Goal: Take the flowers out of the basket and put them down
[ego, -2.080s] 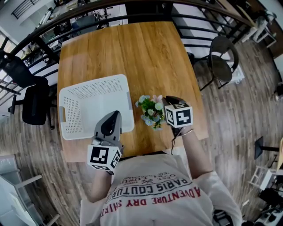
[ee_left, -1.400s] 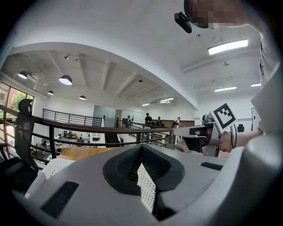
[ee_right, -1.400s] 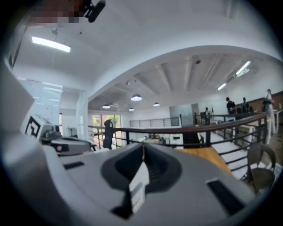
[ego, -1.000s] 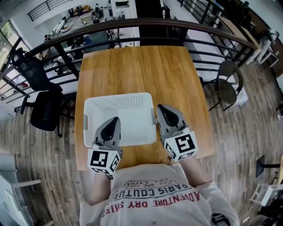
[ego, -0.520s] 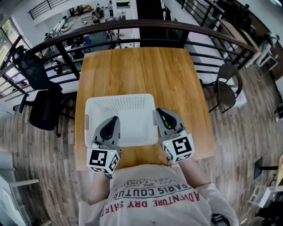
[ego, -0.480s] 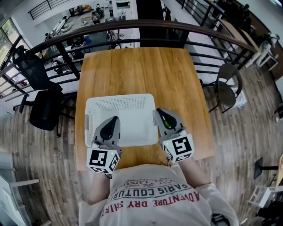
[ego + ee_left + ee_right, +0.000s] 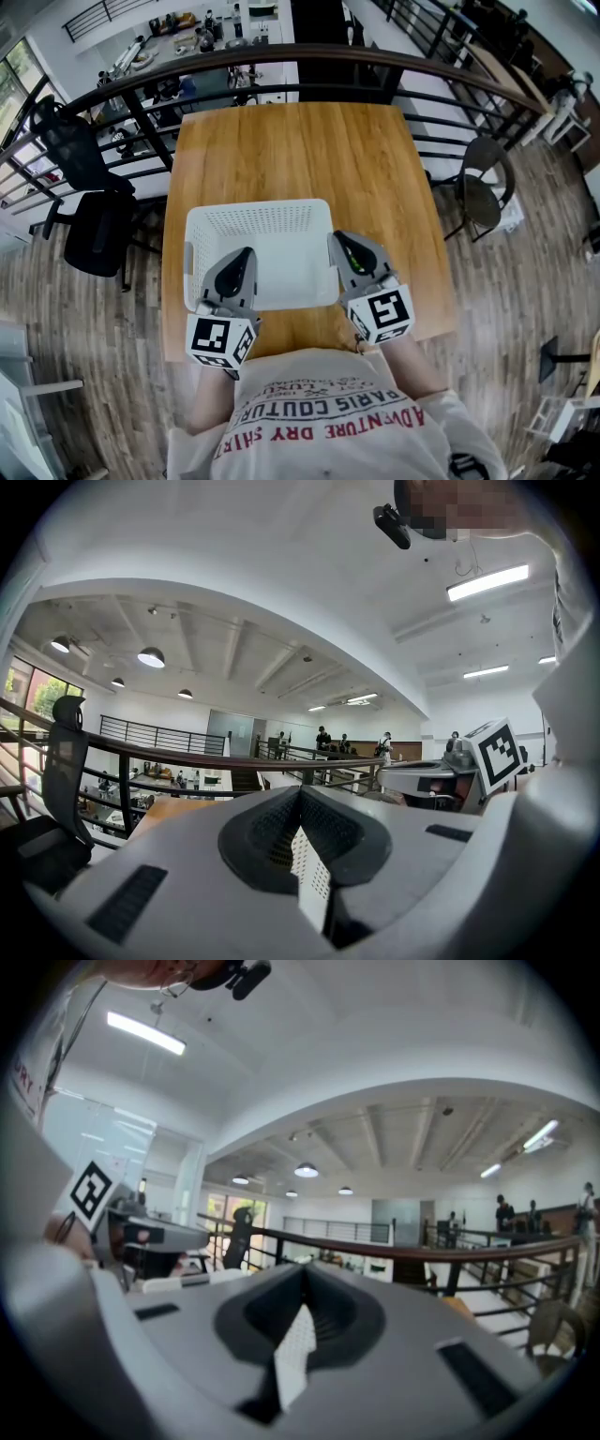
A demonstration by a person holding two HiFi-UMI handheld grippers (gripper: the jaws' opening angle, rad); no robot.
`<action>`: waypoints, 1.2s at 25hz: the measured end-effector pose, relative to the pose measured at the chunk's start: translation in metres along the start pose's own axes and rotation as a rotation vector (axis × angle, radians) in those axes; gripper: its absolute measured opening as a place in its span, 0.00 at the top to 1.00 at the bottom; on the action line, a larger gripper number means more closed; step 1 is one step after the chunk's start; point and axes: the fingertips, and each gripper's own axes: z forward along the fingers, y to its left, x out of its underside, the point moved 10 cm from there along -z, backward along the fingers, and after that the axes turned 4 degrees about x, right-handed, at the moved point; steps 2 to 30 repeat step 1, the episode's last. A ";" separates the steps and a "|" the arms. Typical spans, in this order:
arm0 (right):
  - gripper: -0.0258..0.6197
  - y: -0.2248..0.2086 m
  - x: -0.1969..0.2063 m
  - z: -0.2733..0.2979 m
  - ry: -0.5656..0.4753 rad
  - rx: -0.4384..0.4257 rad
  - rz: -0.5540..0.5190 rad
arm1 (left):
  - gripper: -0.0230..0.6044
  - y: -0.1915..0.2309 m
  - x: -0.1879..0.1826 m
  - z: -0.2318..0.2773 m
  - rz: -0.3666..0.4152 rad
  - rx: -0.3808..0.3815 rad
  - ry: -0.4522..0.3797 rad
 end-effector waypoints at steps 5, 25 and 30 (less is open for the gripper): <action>0.91 0.001 0.000 0.000 0.002 0.001 0.003 | 0.92 0.001 0.000 -0.001 -0.002 0.001 0.000; 0.91 0.001 0.000 0.000 0.002 0.001 0.003 | 0.92 0.001 0.000 -0.001 -0.002 0.001 0.000; 0.91 0.001 0.000 0.000 0.002 0.001 0.003 | 0.92 0.001 0.000 -0.001 -0.002 0.001 0.000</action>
